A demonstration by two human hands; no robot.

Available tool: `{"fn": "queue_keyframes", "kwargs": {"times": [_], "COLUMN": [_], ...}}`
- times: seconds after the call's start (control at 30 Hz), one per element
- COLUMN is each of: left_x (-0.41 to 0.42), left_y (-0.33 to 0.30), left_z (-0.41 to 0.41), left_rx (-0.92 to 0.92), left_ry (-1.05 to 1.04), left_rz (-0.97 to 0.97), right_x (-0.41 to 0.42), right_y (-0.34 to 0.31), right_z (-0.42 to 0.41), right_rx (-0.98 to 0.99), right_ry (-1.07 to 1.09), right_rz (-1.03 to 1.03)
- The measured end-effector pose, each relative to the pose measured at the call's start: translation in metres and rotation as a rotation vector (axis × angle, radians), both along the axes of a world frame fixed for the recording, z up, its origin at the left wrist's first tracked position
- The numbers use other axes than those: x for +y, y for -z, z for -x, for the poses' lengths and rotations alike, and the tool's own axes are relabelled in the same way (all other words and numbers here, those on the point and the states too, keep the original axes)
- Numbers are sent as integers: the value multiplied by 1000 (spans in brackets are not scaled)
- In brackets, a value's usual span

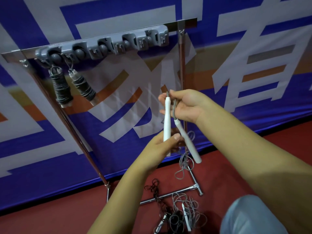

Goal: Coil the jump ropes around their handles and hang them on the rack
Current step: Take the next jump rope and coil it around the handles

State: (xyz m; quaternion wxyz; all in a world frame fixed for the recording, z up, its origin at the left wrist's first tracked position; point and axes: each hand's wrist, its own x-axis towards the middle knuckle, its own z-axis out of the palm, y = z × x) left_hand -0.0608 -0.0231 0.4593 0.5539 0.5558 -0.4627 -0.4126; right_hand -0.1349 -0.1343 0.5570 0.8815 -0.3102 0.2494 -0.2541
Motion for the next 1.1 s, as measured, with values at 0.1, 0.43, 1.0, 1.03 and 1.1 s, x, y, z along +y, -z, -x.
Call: {"fn": "queue_keyframes", "kwargs": {"times": [0.1,0.43,1.0,1.03,1.1], "left_x": [1,6,21,22,24], "left_y": [5,2,-2,-2,-2], "left_z": [0,3,13,14,11], "left_rx": [152,399,58,40,-167], "left_ry": [63,40,-25,-24,-33], "left_rz": [-19,-1,58,54,16], "right_x": [0,-5,22,24,25], "right_y": [1,15,38,39,39], "right_z": [2,2,28,27,27], "right_rx": [52,133,6,-3,-8], "right_ry": [33,-100,-31,-35,-53], "right_rz": [-45,128,586,584,582]}}
